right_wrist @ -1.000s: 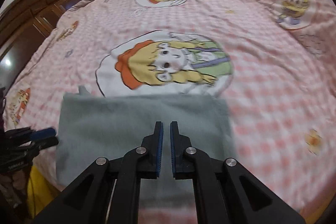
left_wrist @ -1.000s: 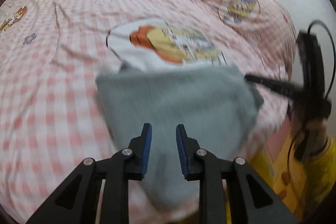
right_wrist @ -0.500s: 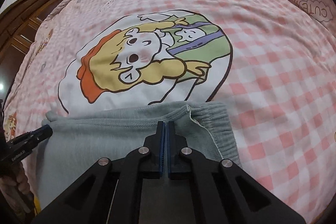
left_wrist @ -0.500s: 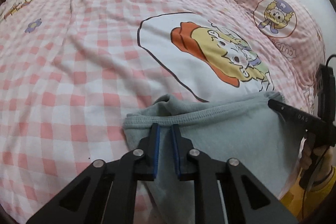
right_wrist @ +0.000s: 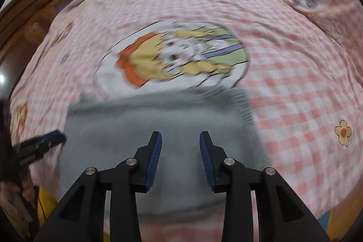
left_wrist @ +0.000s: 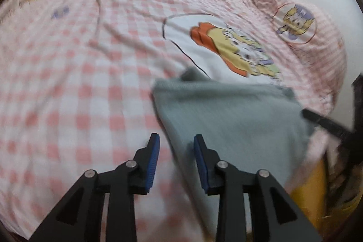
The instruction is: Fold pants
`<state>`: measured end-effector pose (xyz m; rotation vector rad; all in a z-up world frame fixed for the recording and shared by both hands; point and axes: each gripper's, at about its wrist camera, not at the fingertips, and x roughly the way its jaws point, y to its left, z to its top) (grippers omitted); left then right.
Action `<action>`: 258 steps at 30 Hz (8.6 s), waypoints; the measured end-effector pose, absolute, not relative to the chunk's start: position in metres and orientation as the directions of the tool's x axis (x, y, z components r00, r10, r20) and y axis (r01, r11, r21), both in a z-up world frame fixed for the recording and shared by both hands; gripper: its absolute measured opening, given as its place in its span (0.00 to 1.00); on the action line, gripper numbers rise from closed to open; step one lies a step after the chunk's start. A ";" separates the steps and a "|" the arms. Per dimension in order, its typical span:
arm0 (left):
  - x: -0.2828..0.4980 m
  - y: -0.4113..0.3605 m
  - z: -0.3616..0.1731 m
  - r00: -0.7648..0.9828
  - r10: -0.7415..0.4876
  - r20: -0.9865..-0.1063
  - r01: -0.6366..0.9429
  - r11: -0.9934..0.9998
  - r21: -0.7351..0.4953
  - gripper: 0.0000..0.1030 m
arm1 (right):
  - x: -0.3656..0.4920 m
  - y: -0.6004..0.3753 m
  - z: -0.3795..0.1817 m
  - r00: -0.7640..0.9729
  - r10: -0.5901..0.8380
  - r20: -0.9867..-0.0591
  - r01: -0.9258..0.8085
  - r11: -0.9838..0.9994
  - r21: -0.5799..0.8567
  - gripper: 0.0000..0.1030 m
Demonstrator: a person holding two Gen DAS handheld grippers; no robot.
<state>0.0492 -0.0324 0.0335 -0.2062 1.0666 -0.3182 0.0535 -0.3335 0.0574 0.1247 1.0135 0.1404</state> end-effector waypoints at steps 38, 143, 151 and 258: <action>0.024 -0.056 0.005 0.433 -0.473 -0.768 0.116 0.874 -0.473 0.50 | 0.002 -0.293 0.006 0.556 0.256 -0.790 -0.052 0.960 0.275 0.66; 0.035 -0.151 0.074 0.408 -0.315 -0.857 0.284 0.936 -0.209 0.52 | 0.023 -0.380 0.072 0.636 0.320 -0.702 -0.094 0.935 0.342 0.12; 0.035 -0.164 0.073 0.414 -0.327 -0.849 0.313 0.928 -0.205 0.52 | 0.032 -0.409 0.068 0.650 0.219 -0.728 -0.003 0.958 0.286 0.12; 0.082 -0.106 0.121 0.524 -0.494 -0.693 0.395 0.862 -0.316 0.28 | 0.057 -0.323 0.072 0.692 0.486 -0.534 -0.146 0.818 0.556 0.29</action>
